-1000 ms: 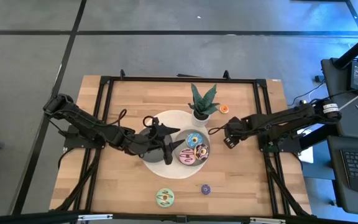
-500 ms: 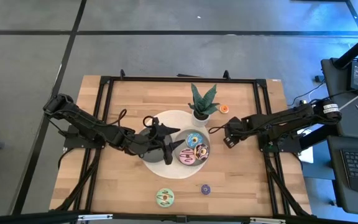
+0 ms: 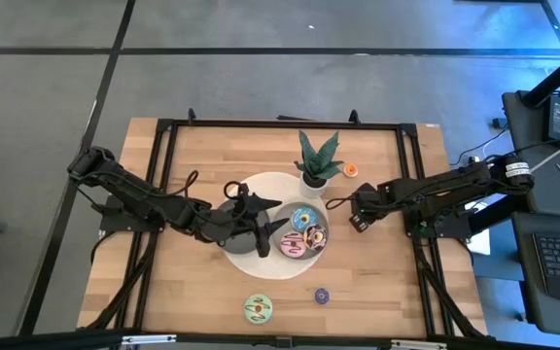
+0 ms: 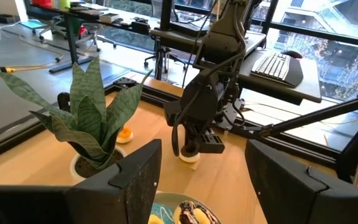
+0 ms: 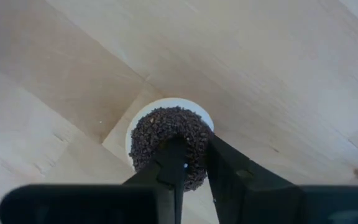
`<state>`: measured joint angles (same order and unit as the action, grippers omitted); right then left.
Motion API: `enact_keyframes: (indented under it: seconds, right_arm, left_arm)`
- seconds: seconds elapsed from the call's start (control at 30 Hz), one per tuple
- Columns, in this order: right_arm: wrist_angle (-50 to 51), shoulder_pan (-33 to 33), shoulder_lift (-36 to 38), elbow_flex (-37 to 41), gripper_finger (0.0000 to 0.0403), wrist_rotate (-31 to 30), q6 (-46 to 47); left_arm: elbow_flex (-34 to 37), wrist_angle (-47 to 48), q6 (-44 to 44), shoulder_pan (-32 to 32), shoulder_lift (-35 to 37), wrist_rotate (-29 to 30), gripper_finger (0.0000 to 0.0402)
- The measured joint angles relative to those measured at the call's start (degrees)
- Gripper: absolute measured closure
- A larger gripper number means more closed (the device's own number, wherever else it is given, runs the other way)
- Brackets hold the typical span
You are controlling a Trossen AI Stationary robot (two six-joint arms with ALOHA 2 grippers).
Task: Pick & Place donuts
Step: Put the small black doughnut on the dark gray plate
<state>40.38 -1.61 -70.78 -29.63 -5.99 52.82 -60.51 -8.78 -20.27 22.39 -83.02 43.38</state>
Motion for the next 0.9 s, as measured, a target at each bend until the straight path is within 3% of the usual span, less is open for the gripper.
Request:
enact_keyframes:
  seconds: [0.43,0.67,0.9]
  right_arm:
    - [1.8,0.0,0.0,-1.5,0.0358,0.3,-1.9]
    - [6.8,0.0,0.0,-9.6,0.036,0.1,-6.4]
    - [7.6,-0.2,0.0,-22.8,0.036,-2.0,-11.3]
  left_arm:
    - [0.0,0.0,0.0,0.0,0.0,0.0,0.0175]
    - [0.0,0.0,0.2,0.0,0.0,-0.1,0.0171]
    - [0.0,0.1,-0.6,0.1,0.0,-2.8,0.0175]
